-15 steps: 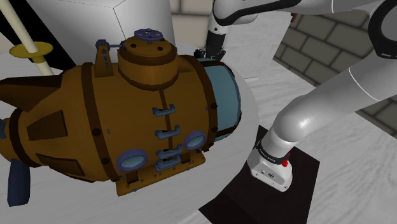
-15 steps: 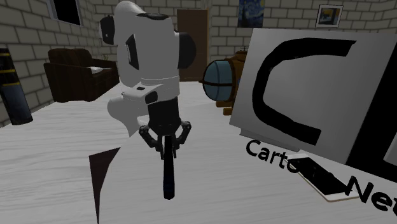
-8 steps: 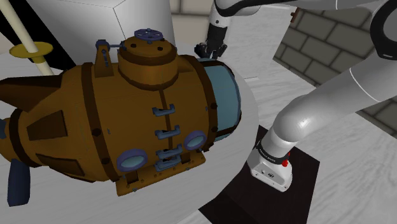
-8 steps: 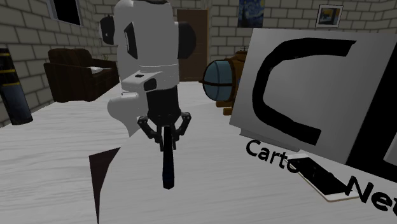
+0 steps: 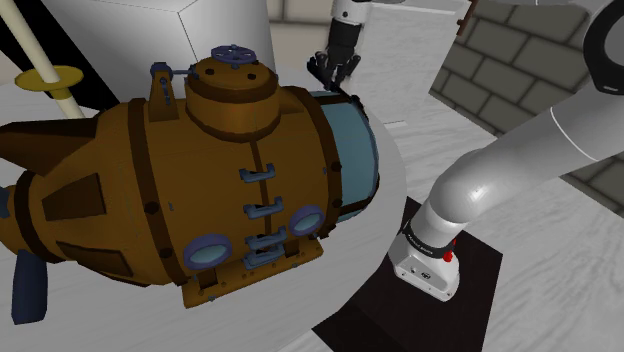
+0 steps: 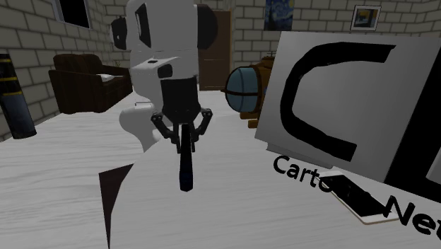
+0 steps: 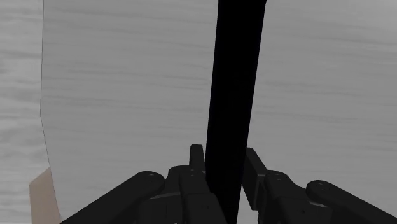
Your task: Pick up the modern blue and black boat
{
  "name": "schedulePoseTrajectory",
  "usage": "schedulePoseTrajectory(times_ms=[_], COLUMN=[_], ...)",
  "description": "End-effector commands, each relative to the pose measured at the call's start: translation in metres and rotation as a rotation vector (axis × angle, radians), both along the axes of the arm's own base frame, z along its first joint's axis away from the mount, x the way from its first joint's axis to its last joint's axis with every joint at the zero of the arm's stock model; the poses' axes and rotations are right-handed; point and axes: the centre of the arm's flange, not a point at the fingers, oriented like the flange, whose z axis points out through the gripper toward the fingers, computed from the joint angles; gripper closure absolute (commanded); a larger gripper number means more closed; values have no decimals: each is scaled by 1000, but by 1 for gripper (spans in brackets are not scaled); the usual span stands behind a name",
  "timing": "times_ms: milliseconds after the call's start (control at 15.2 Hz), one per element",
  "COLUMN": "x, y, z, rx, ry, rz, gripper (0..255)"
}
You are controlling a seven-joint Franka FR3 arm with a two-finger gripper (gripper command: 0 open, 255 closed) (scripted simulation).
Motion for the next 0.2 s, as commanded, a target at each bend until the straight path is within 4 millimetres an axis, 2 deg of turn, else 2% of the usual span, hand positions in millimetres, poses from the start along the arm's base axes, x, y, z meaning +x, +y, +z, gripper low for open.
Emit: schedulePoseTrajectory(times_ms=[0,132], x=[-1,-2], y=[0,0], z=[12,13], rx=[0,0], ry=[0,0], rz=[0,0], gripper=[255,255])
